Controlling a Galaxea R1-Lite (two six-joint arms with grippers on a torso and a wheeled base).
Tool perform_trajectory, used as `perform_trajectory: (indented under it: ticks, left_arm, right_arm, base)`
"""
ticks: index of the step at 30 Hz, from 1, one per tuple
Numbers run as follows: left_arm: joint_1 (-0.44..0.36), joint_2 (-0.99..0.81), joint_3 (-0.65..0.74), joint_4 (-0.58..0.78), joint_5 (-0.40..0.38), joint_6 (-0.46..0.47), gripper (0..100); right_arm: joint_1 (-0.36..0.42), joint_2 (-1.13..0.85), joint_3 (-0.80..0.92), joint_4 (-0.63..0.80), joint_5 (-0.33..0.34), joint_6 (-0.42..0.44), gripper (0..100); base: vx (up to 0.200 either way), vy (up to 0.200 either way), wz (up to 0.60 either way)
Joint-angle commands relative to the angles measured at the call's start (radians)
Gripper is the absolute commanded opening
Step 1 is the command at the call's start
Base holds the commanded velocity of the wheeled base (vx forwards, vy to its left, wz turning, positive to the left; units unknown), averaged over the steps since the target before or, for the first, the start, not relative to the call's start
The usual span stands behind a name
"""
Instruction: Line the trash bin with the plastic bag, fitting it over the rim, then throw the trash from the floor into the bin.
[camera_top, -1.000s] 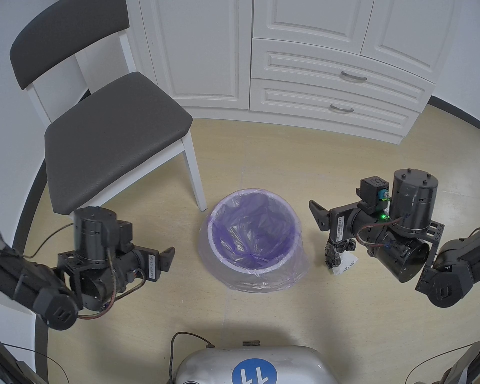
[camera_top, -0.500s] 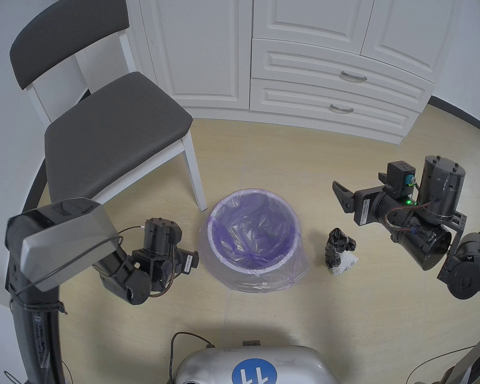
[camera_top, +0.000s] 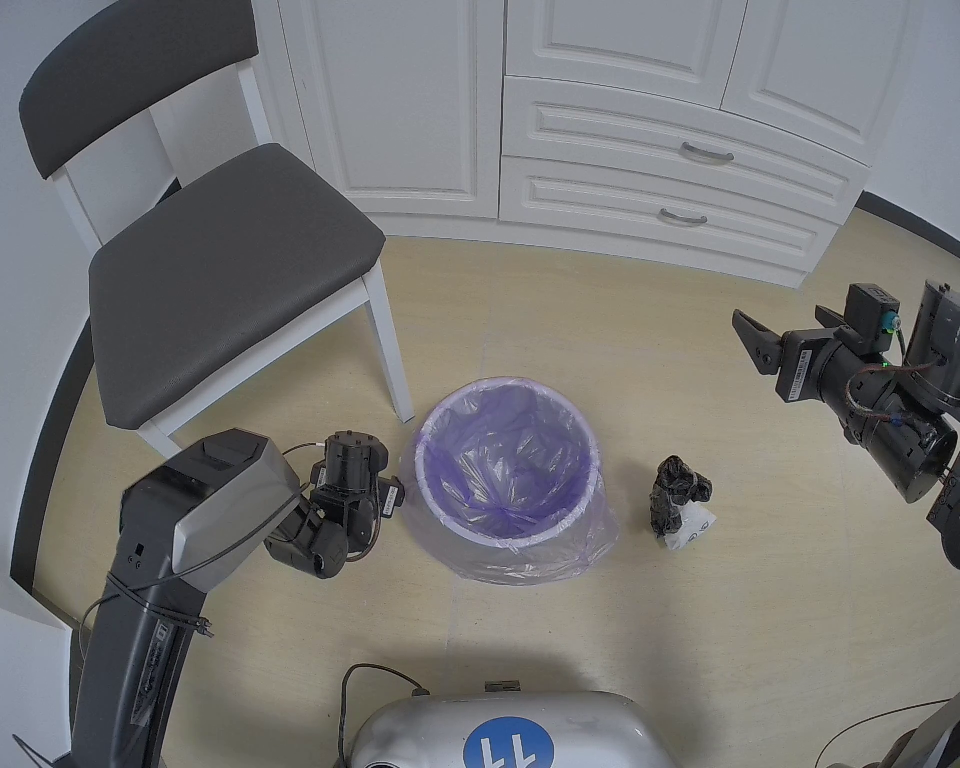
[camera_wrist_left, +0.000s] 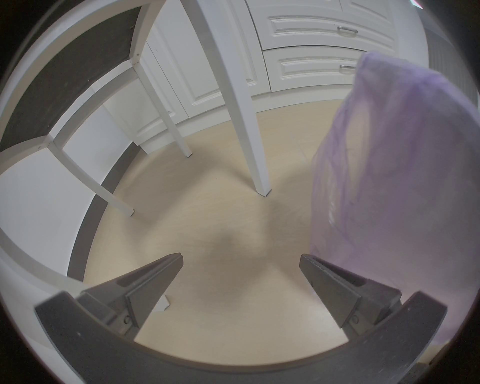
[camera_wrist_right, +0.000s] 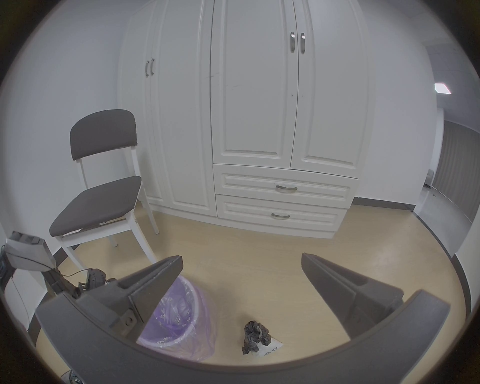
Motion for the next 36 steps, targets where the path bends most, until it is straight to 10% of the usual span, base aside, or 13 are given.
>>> perform_trajectory:
  ticks: [1,10,25,36]
  left_arm:
    - [0.004,0.144,-0.218,0.064,0.006,0.006,100]
    - [-0.001,0.26,-0.471,0.176,0.006,0.0,100]
    - [0.029,0.243,-0.508,0.176,0.006,-0.015,100]
    - [0.079,-0.102,0.033,0.072,-0.126,-0.056,100]
  right_arm:
    - [-0.032,-0.005,-0.003,-0.001,0.015,0.0,100]
    - [-0.046,0.024,-0.003,-0.001,0.026,0.0,100]
    - [-0.049,0.043,0.0,-0.003,0.034,0.0,100]
    - [-0.024,-0.008,0.038,0.046,0.022,-0.022,100]
  base:
    - [0.0,0.0,0.0]
    - [0.0,0.0,0.0]
    - [0.0,0.0,0.0]
    - [0.0,0.0,0.0]
